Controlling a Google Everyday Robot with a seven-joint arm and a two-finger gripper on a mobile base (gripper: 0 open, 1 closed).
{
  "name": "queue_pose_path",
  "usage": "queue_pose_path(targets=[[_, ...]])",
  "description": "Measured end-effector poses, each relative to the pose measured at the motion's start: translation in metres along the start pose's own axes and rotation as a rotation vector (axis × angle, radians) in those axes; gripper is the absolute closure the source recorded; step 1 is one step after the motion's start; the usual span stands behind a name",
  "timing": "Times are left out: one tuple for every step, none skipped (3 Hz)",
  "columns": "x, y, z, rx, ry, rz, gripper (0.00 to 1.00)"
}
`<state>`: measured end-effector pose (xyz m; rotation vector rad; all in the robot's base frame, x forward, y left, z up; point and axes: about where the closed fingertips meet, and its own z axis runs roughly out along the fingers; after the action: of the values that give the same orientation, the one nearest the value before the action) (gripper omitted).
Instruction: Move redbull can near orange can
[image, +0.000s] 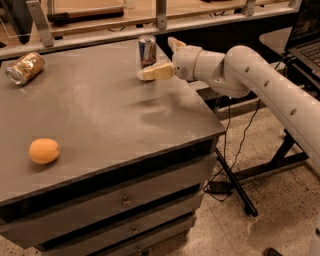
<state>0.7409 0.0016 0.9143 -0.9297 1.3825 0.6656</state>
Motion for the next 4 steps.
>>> queue_pose_path(targets=[[0.006, 0.001, 0.021, -0.028, -0.03, 0.013, 0.0], [0.014, 0.005, 0.032, -0.049, 0.016, 0.035, 0.0], [0.017, 0.012, 0.046, -0.092, 0.035, 0.034, 0.18], [0.017, 0.017, 0.051, -0.12, 0.033, 0.025, 0.41]])
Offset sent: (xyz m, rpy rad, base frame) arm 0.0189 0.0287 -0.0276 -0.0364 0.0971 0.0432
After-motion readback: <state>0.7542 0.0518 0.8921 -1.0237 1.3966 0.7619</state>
